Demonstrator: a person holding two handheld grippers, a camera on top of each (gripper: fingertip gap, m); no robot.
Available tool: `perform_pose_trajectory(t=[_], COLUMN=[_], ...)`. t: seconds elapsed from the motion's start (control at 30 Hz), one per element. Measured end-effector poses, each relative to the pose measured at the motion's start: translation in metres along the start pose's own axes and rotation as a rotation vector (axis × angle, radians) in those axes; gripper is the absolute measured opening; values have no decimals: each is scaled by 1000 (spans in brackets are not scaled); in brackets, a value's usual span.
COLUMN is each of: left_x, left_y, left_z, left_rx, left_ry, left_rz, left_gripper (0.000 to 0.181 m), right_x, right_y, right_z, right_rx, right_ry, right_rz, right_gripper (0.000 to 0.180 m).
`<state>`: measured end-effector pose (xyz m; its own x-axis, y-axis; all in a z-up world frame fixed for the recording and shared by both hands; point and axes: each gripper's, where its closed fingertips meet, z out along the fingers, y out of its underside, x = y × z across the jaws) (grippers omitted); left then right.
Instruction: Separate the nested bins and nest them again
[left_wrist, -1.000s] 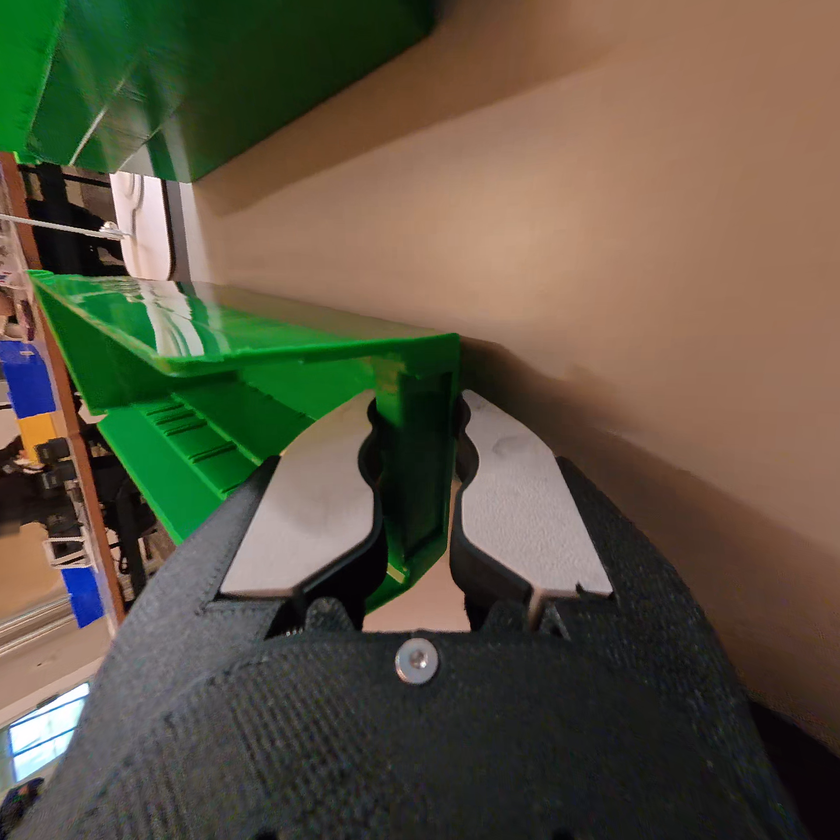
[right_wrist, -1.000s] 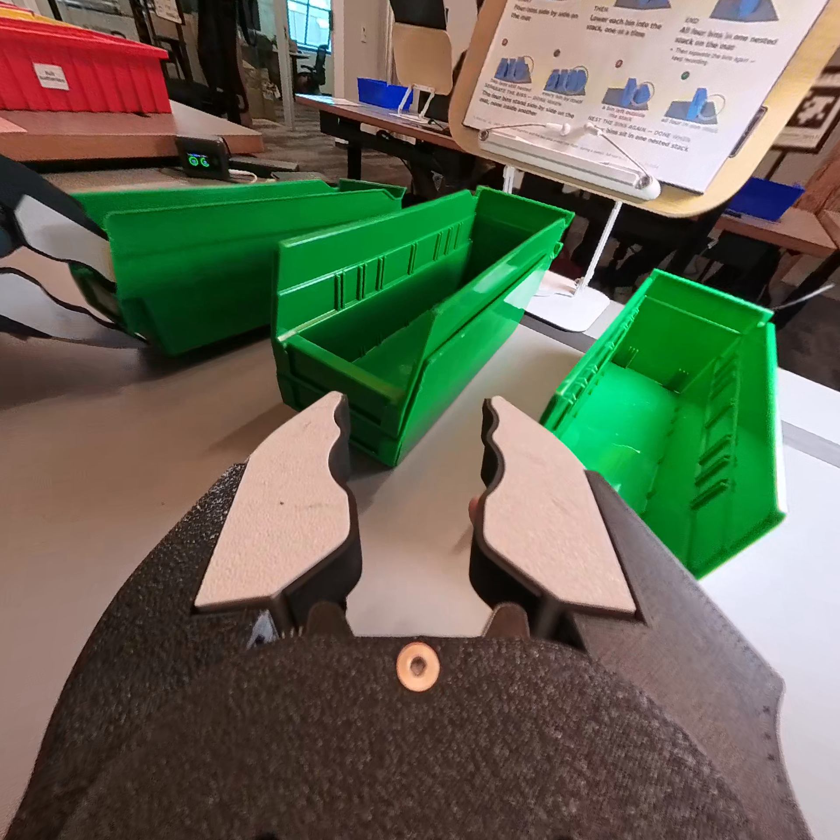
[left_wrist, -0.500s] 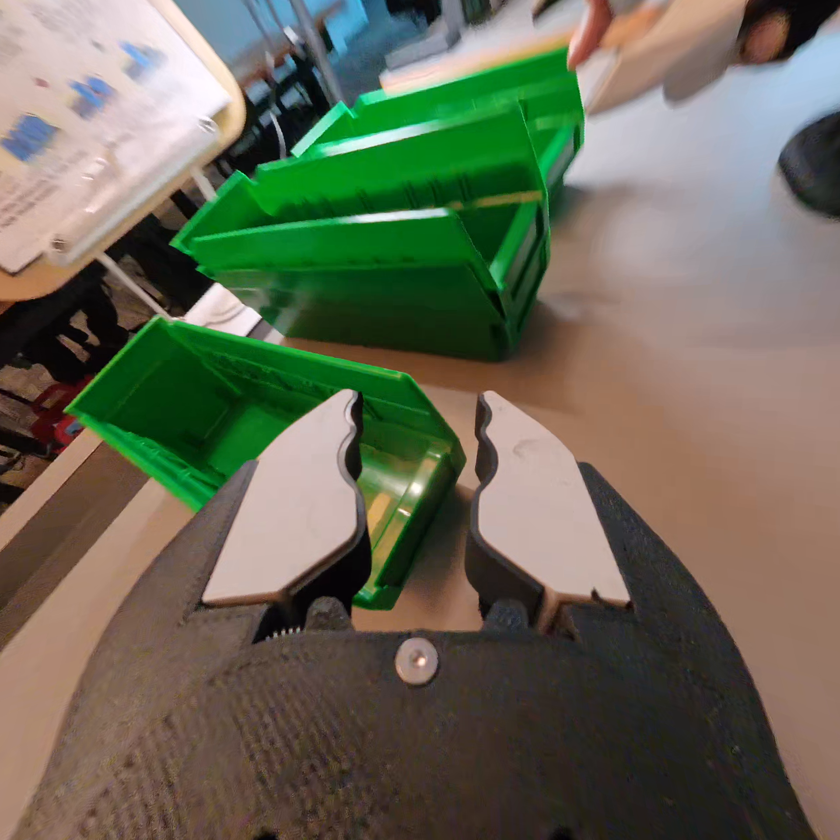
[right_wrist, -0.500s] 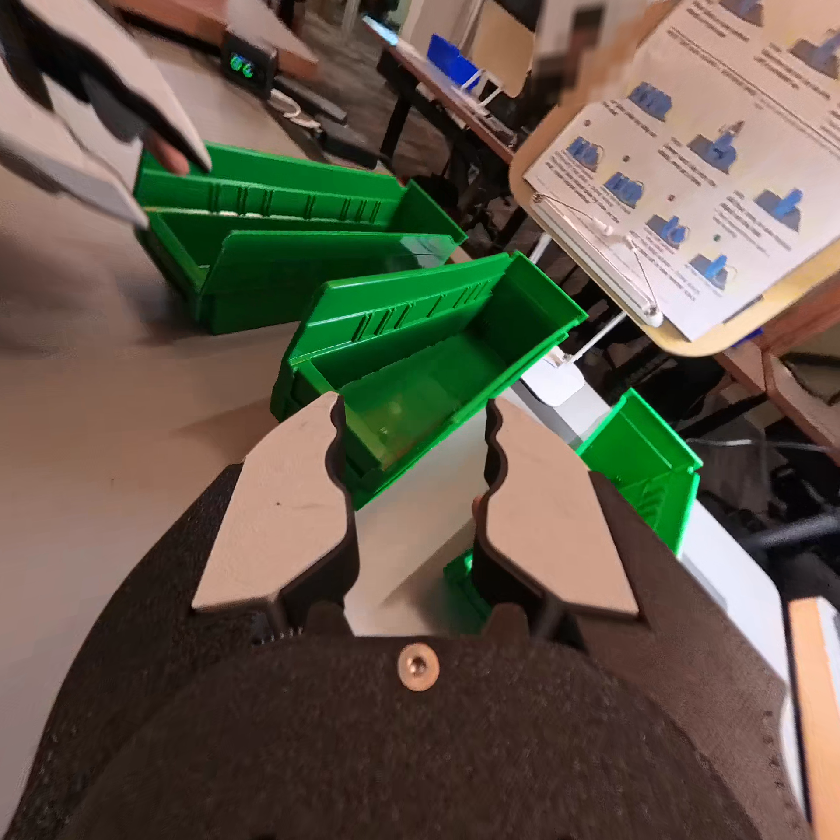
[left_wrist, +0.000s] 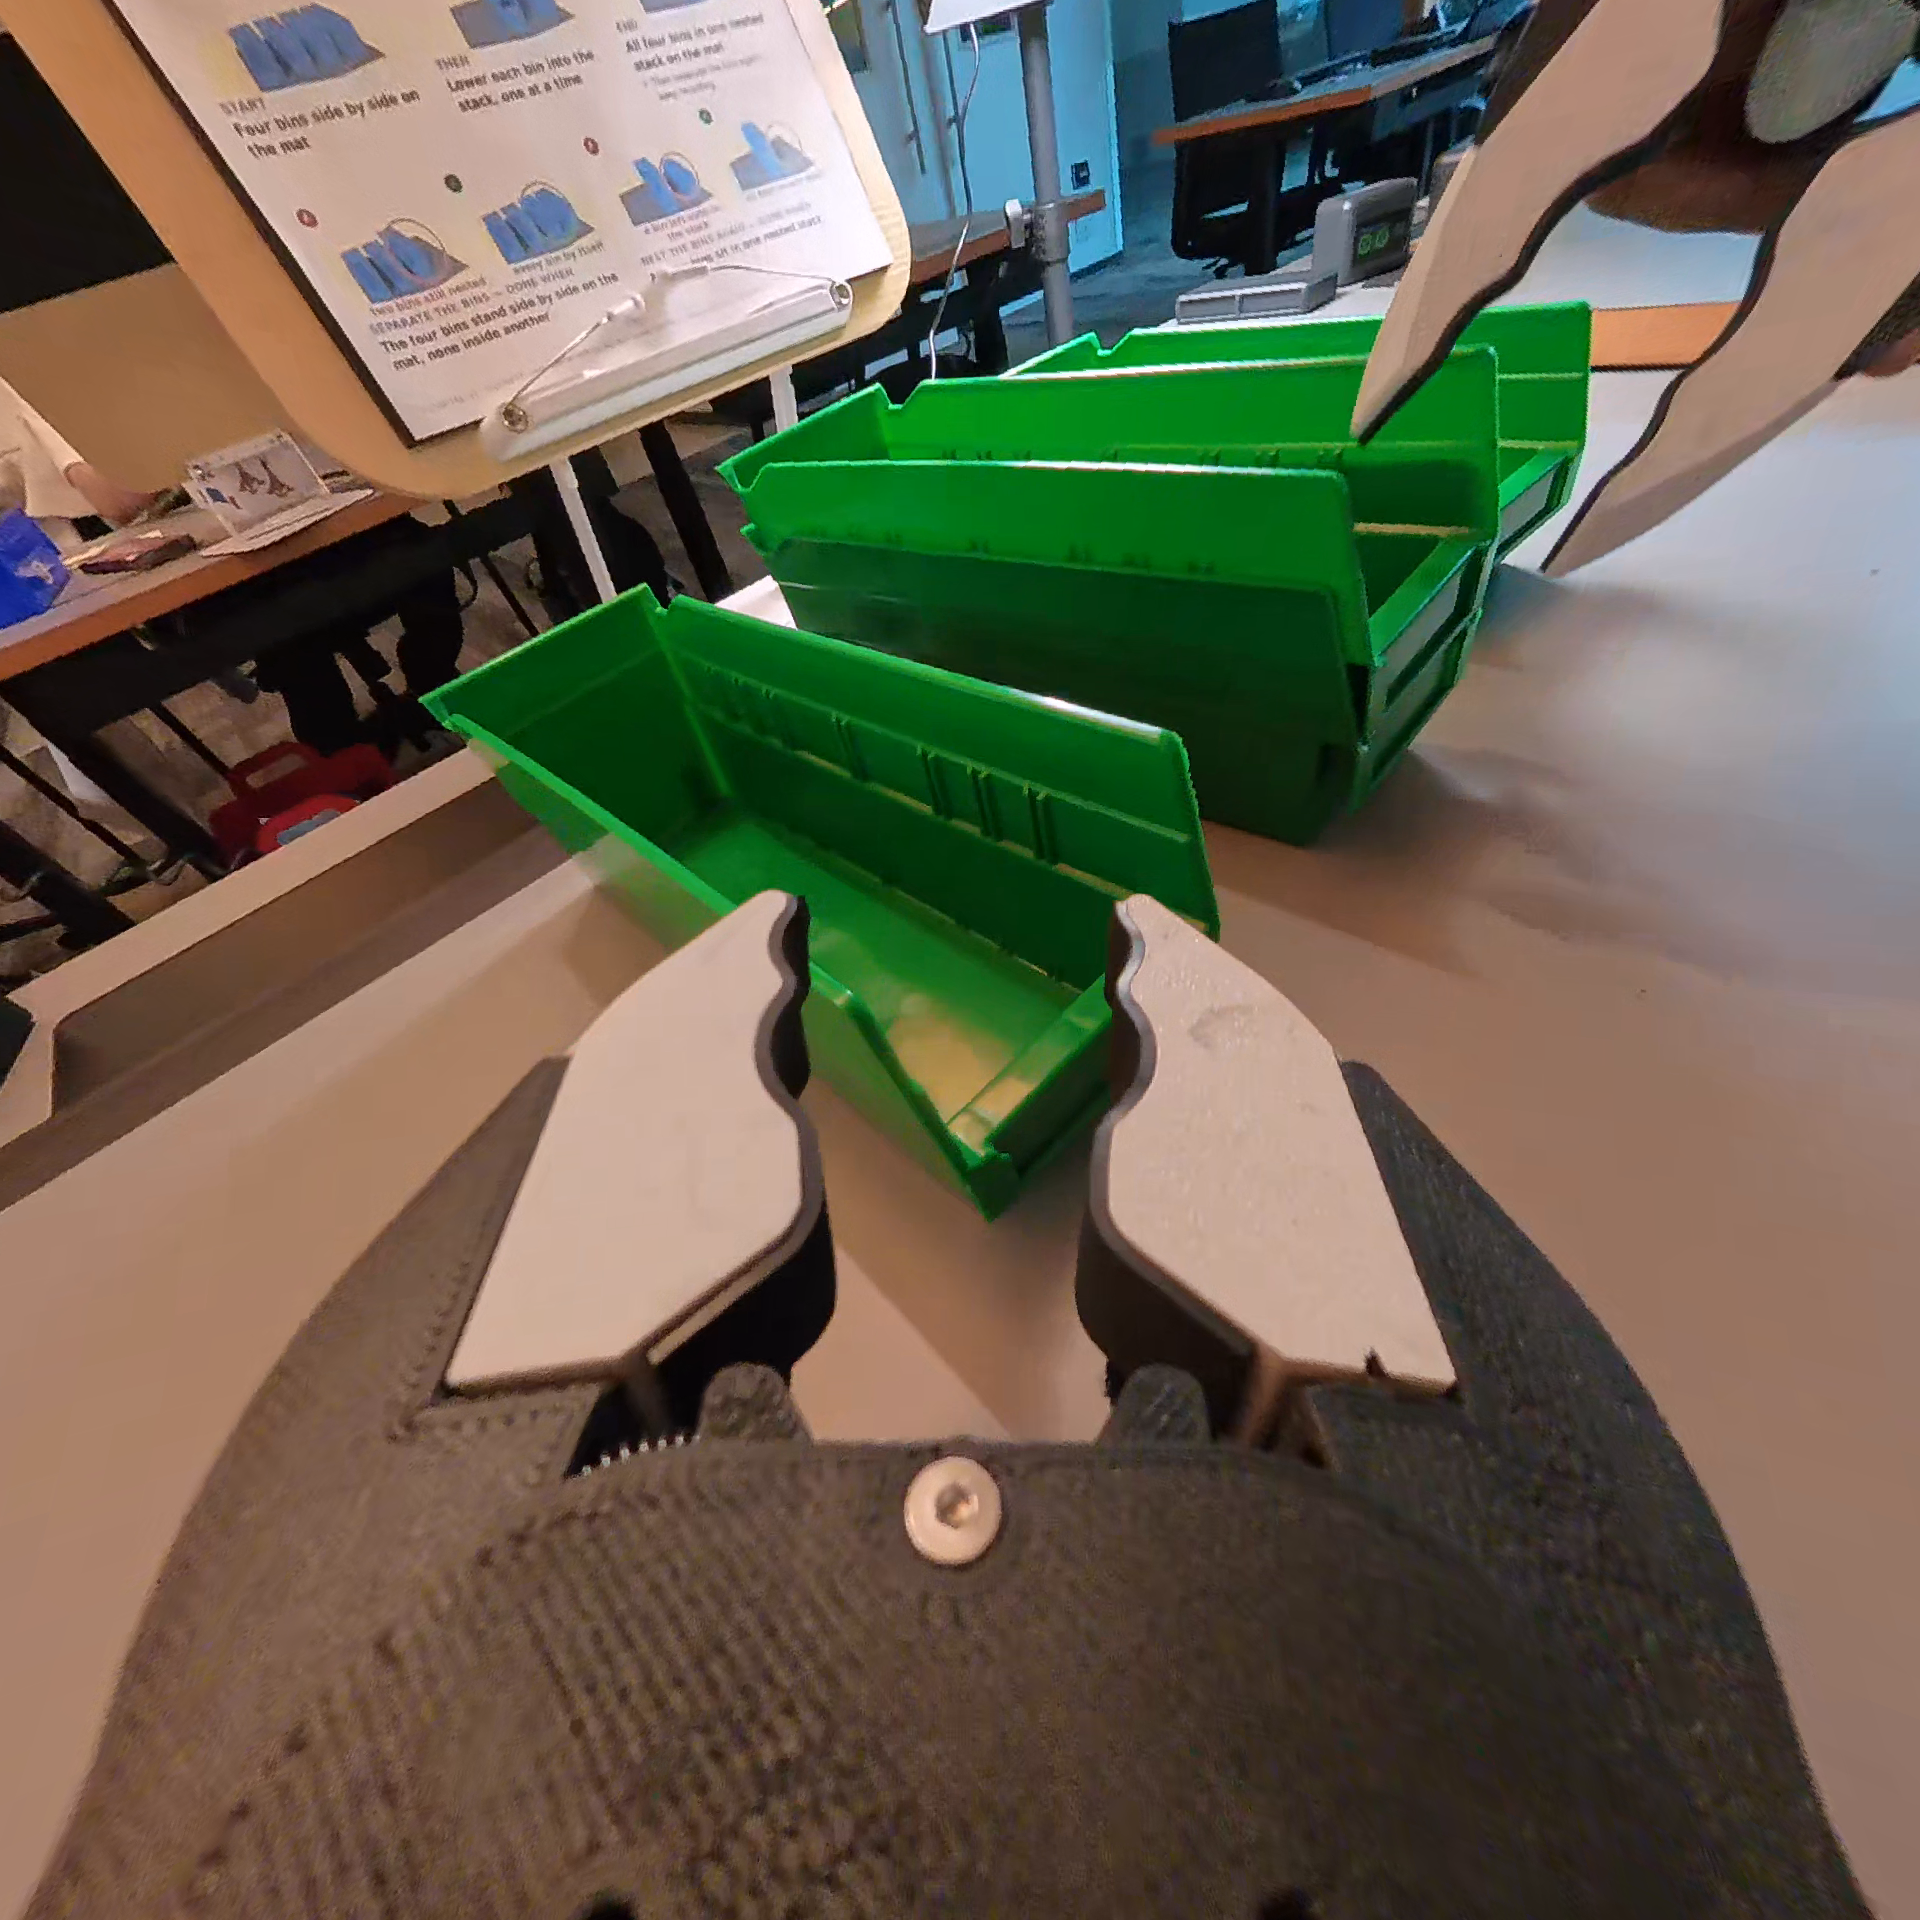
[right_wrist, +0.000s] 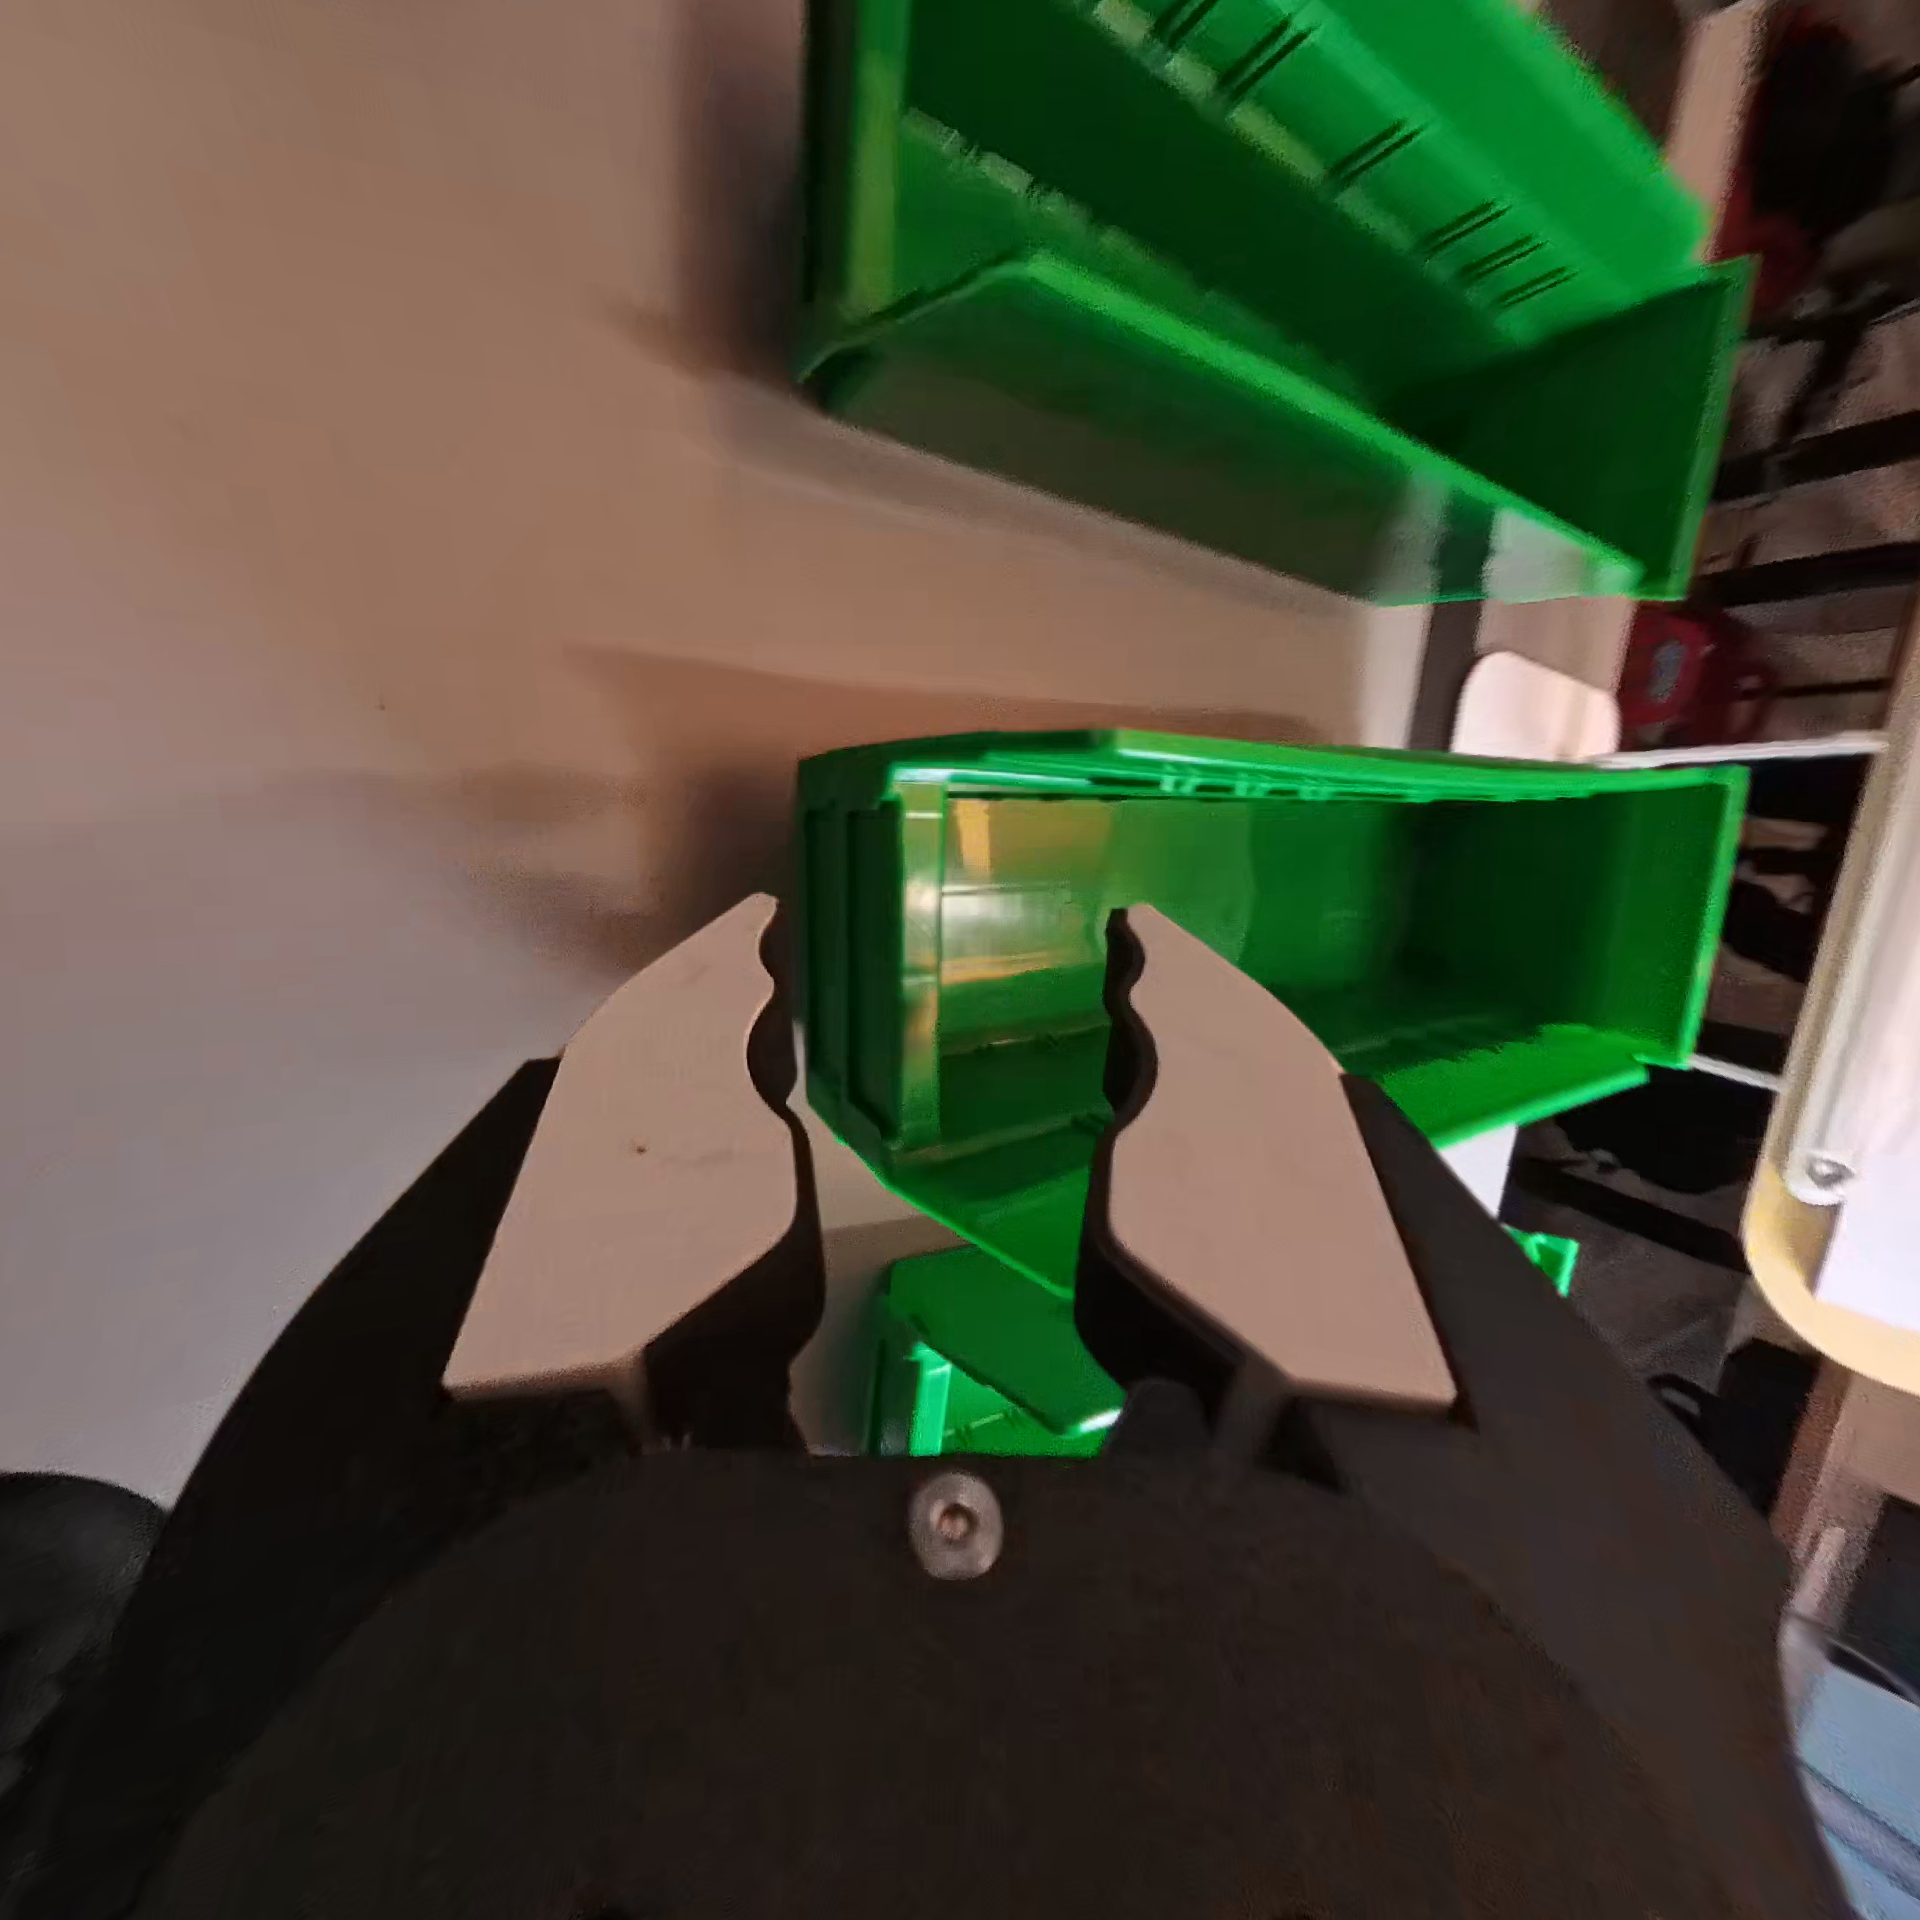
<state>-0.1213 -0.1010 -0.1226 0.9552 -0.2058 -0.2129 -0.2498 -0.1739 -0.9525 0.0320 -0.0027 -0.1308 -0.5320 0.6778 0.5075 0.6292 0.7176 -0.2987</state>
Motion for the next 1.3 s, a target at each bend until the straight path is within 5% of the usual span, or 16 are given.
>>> perform_pose_trajectory(t=[0.27,0.77,1.03,1.3], left_x=[6,85,111,118], left_y=[7,0,-13,-10], left_z=[-2,33,77,79], left_rx=[-5,-7,-68,-65], left_ry=[0,221,239,274], left_rz=[28,55,-84,-161], left_gripper=[54,33,25,11], right_x=[-13,5,-3,-4], right_y=[26,-7,-37,-33], right_z=[45,12,5,5], right_rx=[-291,-153,-102,-109], right_ry=[-140,-228,-253,-243], right_rz=[-59,70,50,41], right_gripper=[30,25,25,25])
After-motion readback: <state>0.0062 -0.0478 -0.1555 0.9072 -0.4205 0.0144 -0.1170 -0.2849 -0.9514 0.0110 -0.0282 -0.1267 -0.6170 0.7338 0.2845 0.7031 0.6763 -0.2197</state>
